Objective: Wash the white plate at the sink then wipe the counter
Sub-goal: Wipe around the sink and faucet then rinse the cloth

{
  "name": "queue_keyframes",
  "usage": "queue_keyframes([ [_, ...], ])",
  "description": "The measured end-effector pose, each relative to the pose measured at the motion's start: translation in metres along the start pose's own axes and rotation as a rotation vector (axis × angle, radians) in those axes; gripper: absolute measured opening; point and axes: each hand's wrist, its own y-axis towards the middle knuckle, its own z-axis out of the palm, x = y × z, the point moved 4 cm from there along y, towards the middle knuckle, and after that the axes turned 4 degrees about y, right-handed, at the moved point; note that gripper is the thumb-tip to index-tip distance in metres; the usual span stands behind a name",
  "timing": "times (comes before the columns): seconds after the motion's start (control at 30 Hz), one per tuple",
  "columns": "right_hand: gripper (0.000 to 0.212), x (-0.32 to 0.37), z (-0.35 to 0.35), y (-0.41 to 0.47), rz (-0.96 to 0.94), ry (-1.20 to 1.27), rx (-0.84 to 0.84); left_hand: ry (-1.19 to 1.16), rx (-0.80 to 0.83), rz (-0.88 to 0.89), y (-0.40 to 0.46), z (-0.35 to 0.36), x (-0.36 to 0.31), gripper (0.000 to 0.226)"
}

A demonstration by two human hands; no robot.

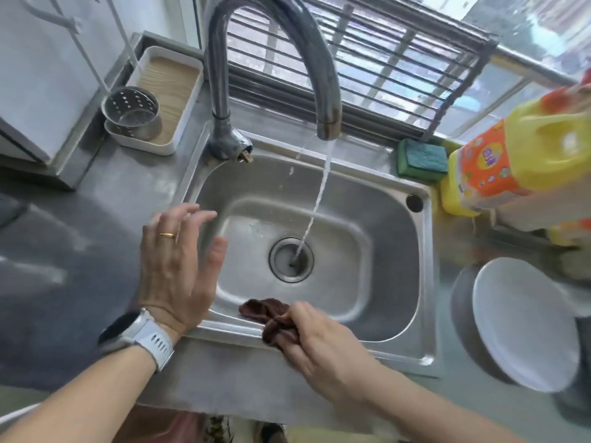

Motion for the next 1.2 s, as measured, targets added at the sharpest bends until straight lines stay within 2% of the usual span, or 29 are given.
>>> queue_keyframes([
  [0.17,0.028,-0.113,-0.074,-0.06,-0.039,-0.529,0.198,0.154,0.123,0.084,-0.014,0.025,0.005,0.053],
  [0.27,0.031,-0.143,-0.123,-0.042,-0.155,-0.804,0.255,0.174,0.118,0.073,-0.013,0.026,0.002,0.047],
  [0.33,0.039,-0.148,-0.159,-0.002,-0.248,-0.972,0.244,0.191,0.119,0.085,-0.014,0.025,-0.001,0.045],
  [0.43,0.041,-0.142,-0.203,0.071,-0.532,-1.167,0.129,0.189,0.114,0.103,-0.015,0.025,-0.002,0.043],
  [0.57,0.036,-0.109,-0.183,0.154,-0.81,-1.246,0.098,0.178,0.106,0.115,-0.015,0.028,0.0,0.041],
  [0.7,0.034,-0.048,-0.154,0.196,-1.042,-0.926,-0.119,0.169,0.086,0.12,-0.016,0.03,0.002,0.039],
  [0.77,0.025,-0.041,-0.143,0.191,-1.016,-0.807,-0.221,0.17,0.08,0.12,-0.015,0.031,0.004,0.036],
  [0.8,0.022,-0.047,-0.137,0.185,-0.938,-0.76,-0.256,0.169,0.081,0.118,-0.016,0.032,0.004,0.035],
  [0.83,0.021,-0.057,-0.128,0.178,-0.798,-0.686,-0.257,0.17,0.084,0.113,-0.017,0.032,0.005,0.036],
  [0.9,0.02,-0.082,-0.106,0.165,-0.358,-0.438,-0.149,0.169,0.098,0.095,-0.018,0.032,0.007,0.039],
  [0.93,0.021,-0.092,-0.095,0.16,-0.131,-0.234,-0.126,0.17,0.107,0.086,-0.018,0.033,0.007,0.04],
  [1.0,0.025,-0.102,-0.075,0.151,0.222,0.19,-0.191,0.17,0.117,0.072,-0.019,0.033,0.006,0.041],
  [1.07,0.024,-0.099,-0.059,0.145,0.438,0.631,-0.254,0.161,0.129,0.081,-0.018,0.03,0.003,0.04],
  [1.2,0.026,-0.07,-0.056,0.143,0.668,1.387,-0.365,0.151,0.164,0.087,-0.015,0.023,-0.009,0.032],
])
